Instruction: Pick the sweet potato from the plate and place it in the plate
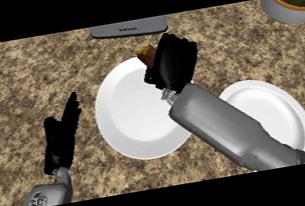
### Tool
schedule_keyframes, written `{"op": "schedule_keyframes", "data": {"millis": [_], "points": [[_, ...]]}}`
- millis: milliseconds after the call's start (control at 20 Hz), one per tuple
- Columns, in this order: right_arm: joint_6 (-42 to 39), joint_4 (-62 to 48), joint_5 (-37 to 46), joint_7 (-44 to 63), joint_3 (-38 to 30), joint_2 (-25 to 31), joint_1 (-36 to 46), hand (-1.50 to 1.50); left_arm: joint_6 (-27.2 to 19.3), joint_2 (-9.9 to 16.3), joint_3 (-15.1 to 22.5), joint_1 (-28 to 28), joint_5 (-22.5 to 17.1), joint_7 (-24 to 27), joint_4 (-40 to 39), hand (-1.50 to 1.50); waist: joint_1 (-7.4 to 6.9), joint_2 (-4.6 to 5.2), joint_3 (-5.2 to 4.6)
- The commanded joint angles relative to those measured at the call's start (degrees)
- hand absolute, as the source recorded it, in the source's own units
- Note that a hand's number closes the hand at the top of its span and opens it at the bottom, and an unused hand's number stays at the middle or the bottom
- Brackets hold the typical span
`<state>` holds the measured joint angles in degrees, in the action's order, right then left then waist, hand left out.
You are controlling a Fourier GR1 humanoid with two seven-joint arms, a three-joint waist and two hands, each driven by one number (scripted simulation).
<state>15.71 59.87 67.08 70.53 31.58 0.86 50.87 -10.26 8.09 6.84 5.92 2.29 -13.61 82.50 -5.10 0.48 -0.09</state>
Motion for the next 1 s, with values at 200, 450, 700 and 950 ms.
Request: {"op": "schedule_keyframes", "data": {"millis": [200, 450, 700, 950], "points": [[7.56, -3.13, -13.22, 10.76, 1.39, -0.82, -3.84, 1.5, 0.98, 1.1, -0.51, -1.44, -0.36, -0.25, 0.84, 0.0, -0.27, 0.17, 0.11], [7.26, -5.26, -24.57, 7.29, 3.26, -0.82, -6.29, -1.5, 0.41, 0.83, -0.63, -2.41, 0.07, 1.0, 1.2, 0.0, 0.22, 0.09, 0.11], [14.29, -4.54, -30.75, 1.55, 10.02, -0.82, -2.66, -1.5, 0.87, 1.68, -2.41, -2.73, -0.76, 1.03, 2.03, 0.0, 1.86, -0.15, 0.1], [30.98, 1.56, -25.41, -7.25, 6.3, -0.83, -4.36, -1.5, -0.54, -0.67, -1.05, -2.26, 0.1, 1.21, 0.51, 0.0, 2.88, -0.46, 0.19]]}}
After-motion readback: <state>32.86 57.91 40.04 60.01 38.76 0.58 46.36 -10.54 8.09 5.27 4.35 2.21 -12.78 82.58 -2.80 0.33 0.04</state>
